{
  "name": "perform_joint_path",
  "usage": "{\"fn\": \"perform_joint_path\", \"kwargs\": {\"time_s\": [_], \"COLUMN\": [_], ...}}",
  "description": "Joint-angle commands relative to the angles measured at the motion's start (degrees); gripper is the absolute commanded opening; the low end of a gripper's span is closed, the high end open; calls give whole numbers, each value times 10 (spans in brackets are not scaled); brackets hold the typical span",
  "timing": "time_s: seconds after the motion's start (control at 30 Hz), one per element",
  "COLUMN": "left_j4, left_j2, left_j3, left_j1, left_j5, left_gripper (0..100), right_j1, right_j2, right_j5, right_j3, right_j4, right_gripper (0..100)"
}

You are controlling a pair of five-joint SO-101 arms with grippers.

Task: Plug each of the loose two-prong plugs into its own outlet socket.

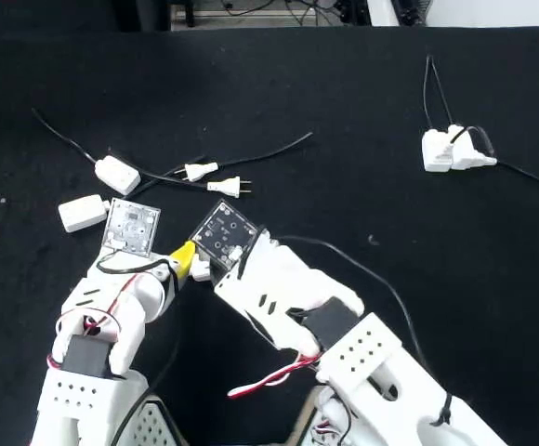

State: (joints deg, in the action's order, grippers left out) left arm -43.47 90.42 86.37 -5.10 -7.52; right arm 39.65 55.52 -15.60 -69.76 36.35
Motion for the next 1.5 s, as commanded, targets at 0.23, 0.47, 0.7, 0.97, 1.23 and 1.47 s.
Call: {"fn": "perform_joint_path", "kwargs": {"time_s": [0.23, 0.47, 0.7, 0.97, 1.23, 1.47], "left_j4": [9, 6, 5, 5, 17, 21], "left_j2": [2, 2, 2, 2, 7, 6], "left_j3": [-15, -15, -11, -11, -16, -15], "left_j1": [-1, -1, -2, -2, 51, 67], "left_j5": [-2, -3, -19, -20, 23, 32], "left_gripper": [234, 234, 234, 234, 234, 234], "right_j1": [6, 6, 5, 5, -59, -62], "right_j2": [22, 19, 19, 19, 17, 17], "right_j5": [29, 29, 44, 46, 40, 37], "right_j3": [28, 32, 44, 44, 125, 160], "right_j4": [2, 3, 14, 14, 106, 156], "right_gripper": [11, 11, 11, 11, 11, 11]}}
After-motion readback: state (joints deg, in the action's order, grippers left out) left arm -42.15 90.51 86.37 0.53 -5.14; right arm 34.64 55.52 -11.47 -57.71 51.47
